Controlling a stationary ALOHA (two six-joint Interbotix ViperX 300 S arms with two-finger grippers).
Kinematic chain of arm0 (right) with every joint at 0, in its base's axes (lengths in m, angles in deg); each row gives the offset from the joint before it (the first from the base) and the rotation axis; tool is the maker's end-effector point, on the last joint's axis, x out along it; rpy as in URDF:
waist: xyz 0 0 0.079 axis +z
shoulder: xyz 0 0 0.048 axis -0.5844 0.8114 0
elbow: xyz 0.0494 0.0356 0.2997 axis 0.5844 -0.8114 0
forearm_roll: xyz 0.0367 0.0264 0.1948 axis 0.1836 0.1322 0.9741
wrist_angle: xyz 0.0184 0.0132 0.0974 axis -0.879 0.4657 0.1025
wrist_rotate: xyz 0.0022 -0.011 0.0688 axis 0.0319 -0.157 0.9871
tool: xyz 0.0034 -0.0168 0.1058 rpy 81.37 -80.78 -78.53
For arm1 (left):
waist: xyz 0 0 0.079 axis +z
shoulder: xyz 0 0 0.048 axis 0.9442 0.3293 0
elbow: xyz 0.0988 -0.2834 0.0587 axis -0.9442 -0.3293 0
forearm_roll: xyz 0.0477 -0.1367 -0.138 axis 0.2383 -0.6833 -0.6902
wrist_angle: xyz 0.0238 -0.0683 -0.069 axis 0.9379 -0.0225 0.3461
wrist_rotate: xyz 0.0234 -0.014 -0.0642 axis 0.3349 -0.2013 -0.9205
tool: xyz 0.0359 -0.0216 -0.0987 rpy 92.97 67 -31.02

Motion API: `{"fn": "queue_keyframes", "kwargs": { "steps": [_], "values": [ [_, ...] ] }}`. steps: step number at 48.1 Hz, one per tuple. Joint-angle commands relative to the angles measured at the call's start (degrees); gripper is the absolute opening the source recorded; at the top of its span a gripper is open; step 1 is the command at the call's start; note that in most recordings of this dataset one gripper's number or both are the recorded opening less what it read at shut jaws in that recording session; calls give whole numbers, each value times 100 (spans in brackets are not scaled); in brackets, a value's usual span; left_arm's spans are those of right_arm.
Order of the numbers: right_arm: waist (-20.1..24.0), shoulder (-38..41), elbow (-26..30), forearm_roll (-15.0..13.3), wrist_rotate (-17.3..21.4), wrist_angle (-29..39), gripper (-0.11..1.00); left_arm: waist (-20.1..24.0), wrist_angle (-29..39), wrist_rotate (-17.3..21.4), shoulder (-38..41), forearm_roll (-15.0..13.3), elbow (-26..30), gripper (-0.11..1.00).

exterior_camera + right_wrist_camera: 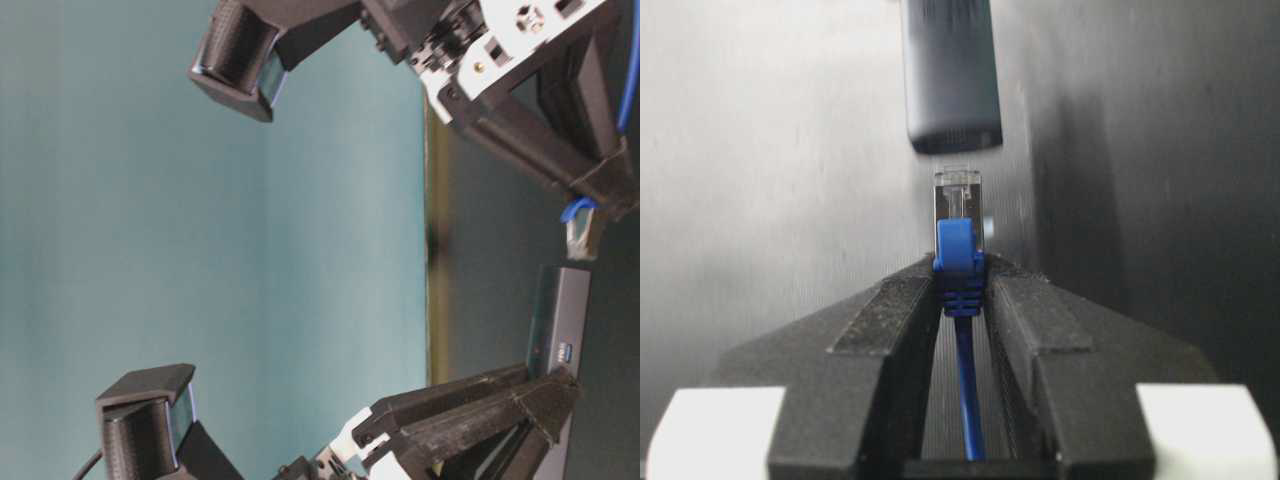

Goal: Insert the LAN cable into the hub.
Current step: 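Lift the plug and align it with the hub's port, facing the left gripper, then push the blue plug leftward into the hub port with the right gripper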

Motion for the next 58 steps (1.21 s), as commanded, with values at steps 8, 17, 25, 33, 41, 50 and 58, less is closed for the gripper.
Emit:
{"fn": "queue_keyframes", "kwargs": {
  "steps": [8,17,25,33,41,50,58],
  "values": [
    [-26,-62,105,-9,-35,-53,12,9,-26,0,35,18,141,28],
    [-26,-70,88,-18,-44,-18,12,35,-53,9,44,18,158,28],
    [-26,-62,105,-18,-62,-9,12,62,-18,26,62,18,211,28],
    [-35,-44,141,-18,-79,70,12,62,167,53,158,18,352,28],
    [-44,-44,149,-26,-79,123,12,70,369,211,237,18,501,28],
    [-44,-26,211,-62,-88,211,12,114,519,404,334,18,703,28],
    [-35,0,290,-97,-114,308,12,176,492,448,422,18,870,28]
  ]
}}
